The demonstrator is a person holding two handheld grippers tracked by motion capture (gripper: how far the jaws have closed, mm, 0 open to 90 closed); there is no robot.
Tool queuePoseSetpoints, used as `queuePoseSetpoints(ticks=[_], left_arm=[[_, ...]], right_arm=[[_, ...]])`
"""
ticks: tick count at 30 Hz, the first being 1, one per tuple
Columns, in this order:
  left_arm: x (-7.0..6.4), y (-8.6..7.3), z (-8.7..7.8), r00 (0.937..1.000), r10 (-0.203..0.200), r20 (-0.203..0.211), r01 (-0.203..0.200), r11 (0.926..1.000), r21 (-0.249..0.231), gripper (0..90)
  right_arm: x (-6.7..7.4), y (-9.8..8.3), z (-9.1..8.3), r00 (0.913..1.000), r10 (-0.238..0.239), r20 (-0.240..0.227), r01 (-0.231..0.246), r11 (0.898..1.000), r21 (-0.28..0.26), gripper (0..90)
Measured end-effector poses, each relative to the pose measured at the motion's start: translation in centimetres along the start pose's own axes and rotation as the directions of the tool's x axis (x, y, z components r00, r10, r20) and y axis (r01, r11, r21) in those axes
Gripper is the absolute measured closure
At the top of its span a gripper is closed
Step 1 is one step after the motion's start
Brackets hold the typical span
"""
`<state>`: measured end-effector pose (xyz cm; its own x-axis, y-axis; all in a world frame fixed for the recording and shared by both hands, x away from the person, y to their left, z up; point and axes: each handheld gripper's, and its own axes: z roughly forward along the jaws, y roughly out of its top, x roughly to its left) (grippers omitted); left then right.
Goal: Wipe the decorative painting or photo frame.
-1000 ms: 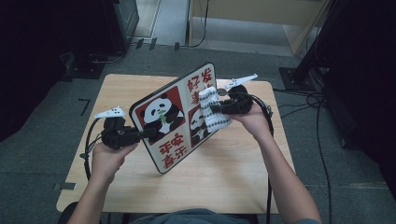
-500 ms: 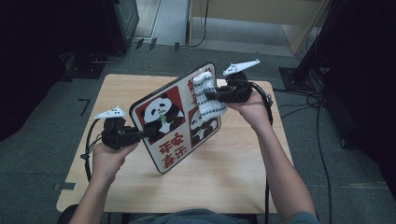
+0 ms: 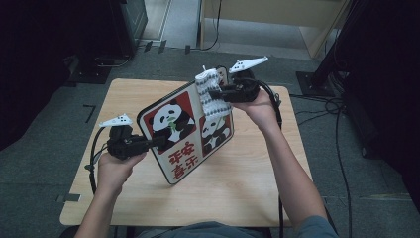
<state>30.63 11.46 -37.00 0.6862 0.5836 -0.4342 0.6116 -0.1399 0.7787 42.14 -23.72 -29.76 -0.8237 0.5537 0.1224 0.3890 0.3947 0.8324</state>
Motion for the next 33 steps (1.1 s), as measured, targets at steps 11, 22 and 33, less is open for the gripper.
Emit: queuePoseSetpoints(ticks=[11,22,33], left_arm=[[0.0,0.1,0.0,0.9999,0.011,0.006,-0.011,0.9999,0.007,77.4],[0.0,0.3,0.0,0.9997,0.023,0.006,-0.023,0.9996,0.018,77.5],[0.1,0.2,-0.1,0.9995,0.029,0.007,-0.029,0.9994,0.017,77.7]], right_arm=[[-0.1,-0.6,0.5,1.0,0.003,0.001,-0.003,1.0,0.019,73.6],[-0.3,-1.2,0.6,0.9998,0.018,-0.007,-0.018,0.999,0.031,73.7],[-0.3,-2.1,0.9,0.9993,0.035,-0.014,-0.035,0.998,0.049,73.7]])
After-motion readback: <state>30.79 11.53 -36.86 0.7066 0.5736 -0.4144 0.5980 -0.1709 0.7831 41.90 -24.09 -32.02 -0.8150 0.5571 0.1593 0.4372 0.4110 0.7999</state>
